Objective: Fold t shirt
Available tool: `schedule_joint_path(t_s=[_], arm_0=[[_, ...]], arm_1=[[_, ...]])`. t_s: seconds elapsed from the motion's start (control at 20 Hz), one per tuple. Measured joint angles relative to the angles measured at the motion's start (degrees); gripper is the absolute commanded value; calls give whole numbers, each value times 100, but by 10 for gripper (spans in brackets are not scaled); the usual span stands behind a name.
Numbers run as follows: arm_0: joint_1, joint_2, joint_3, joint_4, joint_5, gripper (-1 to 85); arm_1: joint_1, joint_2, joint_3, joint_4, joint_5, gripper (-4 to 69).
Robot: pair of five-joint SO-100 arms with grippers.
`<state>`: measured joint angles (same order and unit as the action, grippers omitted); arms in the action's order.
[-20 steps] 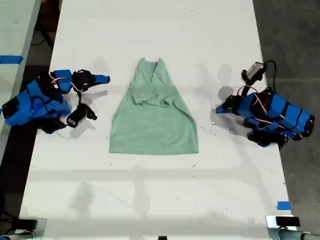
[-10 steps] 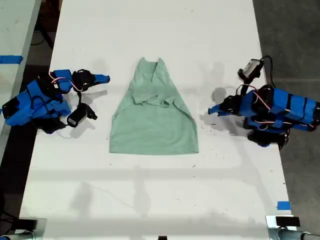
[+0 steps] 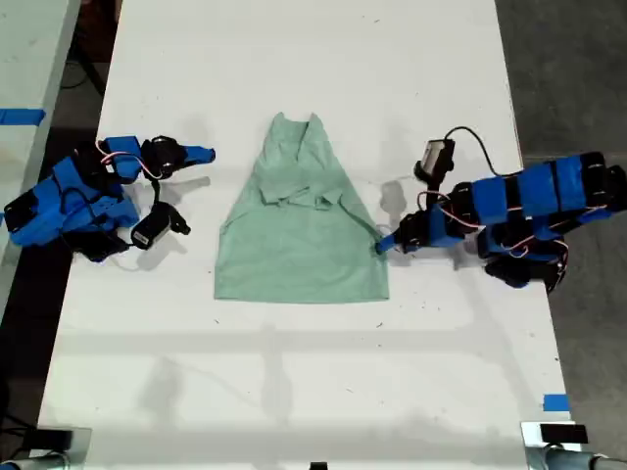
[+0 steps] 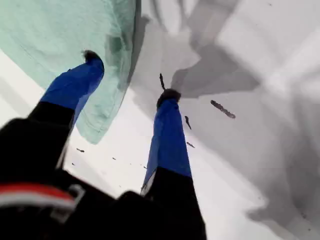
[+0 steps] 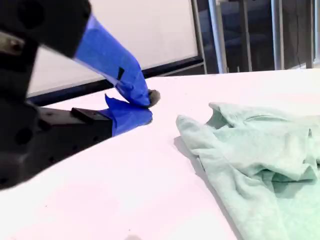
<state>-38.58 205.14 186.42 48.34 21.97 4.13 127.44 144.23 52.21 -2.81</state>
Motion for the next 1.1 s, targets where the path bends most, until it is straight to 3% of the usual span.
schedule_joint_path(t_s=[0.2, 0.25, 0.3, 0.45, 0.55, 0.9, 1.1], arm_0=[[0, 0, 0, 0, 0, -1], [0, 0, 0, 0, 0, -1], [0, 0, 0, 0, 0, -1], [0, 0, 0, 0, 0, -1], [0, 0, 0, 0, 0, -1], [0, 0, 0, 0, 0, -1], [0, 0, 0, 0, 0, -1]], arm_1=[[-79, -686, -35, -782, 9, 211], [-97, -844, -105, -923, 0, 128], [-105, -1020, -237, -1037, 0, 2], [-149, -1406, -589, -1063, -35, 2], [-202, -1564, -1002, -712, -35, 2], [-229, -1582, -2874, 1389, -554, 2], [-343, -2083, -4395, 1600, -1187, 2]])
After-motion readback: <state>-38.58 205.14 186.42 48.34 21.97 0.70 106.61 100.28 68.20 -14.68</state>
